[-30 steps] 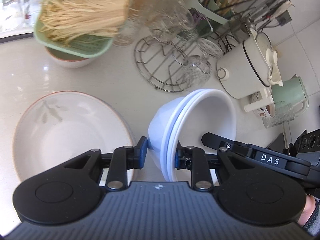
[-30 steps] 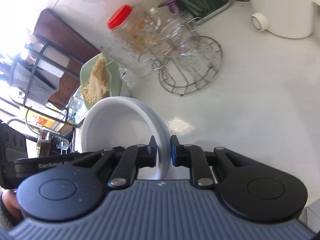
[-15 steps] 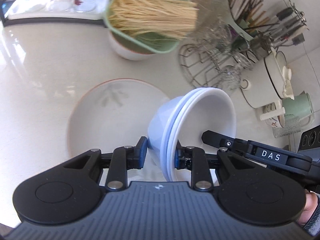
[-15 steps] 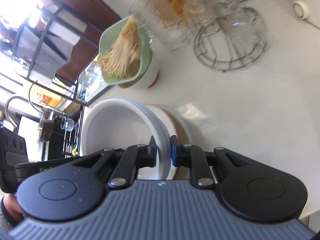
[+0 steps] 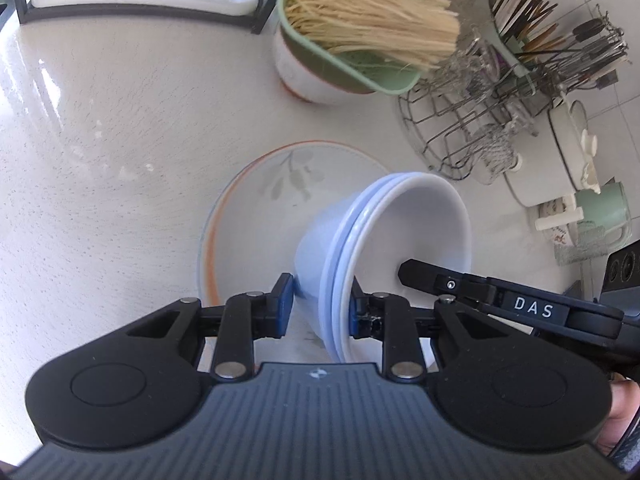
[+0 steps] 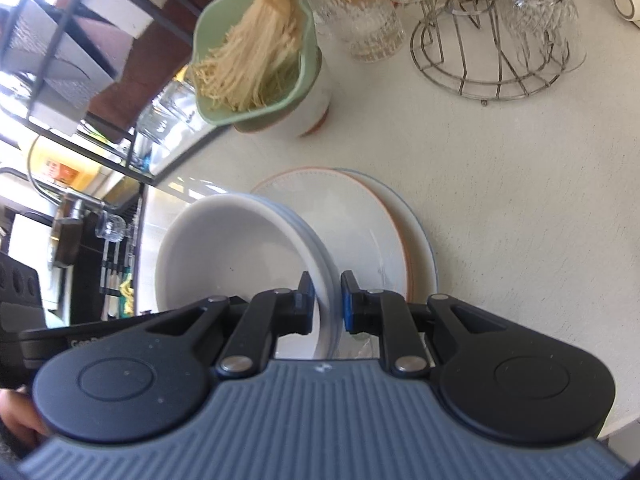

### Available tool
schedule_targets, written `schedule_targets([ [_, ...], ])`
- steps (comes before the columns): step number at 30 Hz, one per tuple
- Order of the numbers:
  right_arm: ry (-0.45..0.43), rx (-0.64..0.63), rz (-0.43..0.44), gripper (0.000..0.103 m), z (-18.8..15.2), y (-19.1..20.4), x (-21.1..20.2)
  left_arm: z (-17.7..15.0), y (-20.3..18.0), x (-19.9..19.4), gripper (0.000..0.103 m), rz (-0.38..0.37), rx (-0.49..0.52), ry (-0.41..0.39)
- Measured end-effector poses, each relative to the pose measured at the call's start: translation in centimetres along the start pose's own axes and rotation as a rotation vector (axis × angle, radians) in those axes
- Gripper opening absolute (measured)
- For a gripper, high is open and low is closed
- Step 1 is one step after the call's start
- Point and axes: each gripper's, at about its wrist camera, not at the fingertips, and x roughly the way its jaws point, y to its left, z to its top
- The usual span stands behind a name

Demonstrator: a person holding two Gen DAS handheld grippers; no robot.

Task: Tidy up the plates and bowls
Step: 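Carry the nested bowls onto the leaf-pattern plate stack, then set the bowls down on the plate stack and open both grippers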

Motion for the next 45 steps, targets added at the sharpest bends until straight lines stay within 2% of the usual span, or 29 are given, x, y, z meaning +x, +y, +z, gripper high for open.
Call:
schedule_targets([
  [8, -0.001, 0.01, -0.035, 0.019, -0.6, 0.9, 1.1, 0.4, 0.7, 0.0, 0.03, 0.001, 0.019, 0.01],
  [10, -0.022, 0.014, -0.048, 0.019, -0.5, 0.9, 0.7, 0.5, 0.8, -0.2, 0.032, -0.001, 0.02, 0.01],
  [12, -0.042, 0.022, -0.06, 0.019, -0.4, 0.8, 0.2, 0.4, 0.7, -0.6, 0.045, -0.009, 0.021, -0.001],
  [13, -0.052, 0.025, -0.06, 0.02, -0.4, 0.9, 0.0, 0.4, 0.6, -0.8, 0.046, -0.013, 0.027, -0.009],
  [20, -0.115, 0.019, -0.075, 0.02, -0.6, 1.1, -2.0, 0.4, -0.7, -2.4, 0.048, 0.009, 0.081, -0.052],
  [32, -0.239, -0.12, -0.044, 0.02, -1.2, 2.7, -7.3, -1.1, -2.9, -7.7, 0.048, 0.072, 0.105, -0.196],
  [45, -0.375, -0.232, 0.005, 0.02, -3.1, 3.1, -14.8, -5.9, -8.8, -14.1, 0.048, 0.098, 0.212, -0.364],
])
